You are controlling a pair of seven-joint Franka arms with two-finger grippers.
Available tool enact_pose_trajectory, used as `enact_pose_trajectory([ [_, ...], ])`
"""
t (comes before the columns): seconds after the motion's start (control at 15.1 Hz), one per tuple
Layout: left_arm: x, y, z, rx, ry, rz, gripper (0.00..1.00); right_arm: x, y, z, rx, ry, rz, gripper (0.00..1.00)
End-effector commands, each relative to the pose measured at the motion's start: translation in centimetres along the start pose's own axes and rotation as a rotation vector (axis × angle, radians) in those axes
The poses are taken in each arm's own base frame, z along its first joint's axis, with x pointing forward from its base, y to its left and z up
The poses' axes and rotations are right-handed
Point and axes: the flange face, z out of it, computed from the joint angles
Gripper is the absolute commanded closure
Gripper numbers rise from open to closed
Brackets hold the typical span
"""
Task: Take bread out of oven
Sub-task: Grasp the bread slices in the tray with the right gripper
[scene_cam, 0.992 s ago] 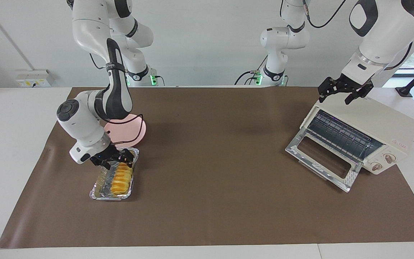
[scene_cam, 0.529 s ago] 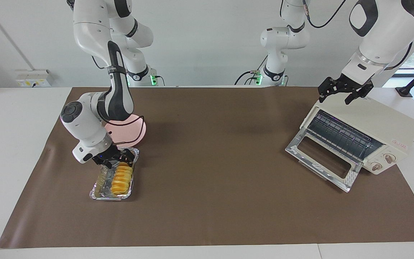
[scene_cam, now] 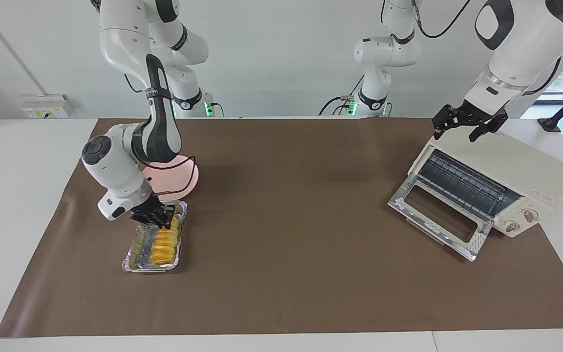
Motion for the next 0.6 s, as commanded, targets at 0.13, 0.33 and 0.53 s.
enact_pose_trajectory([
  [0.13,-0.6,-0.1,-0.3,0.015,0.016,-0.011,0.00,0.4,-0.8,-4.1,0.027,-0.040,-0.014,1.00],
  [0.33,-0.6,-0.1,-0.3,0.014,0.016,-0.011,0.00,-1.1,-2.1,-8.9,0.043,-0.078,0.033,1.00],
  [0.53,-0.6,-0.1,-0.3,0.015,0.016,-0.011,0.00,-5.0,-2.5,-11.7,0.053,-0.164,0.086,1.00],
])
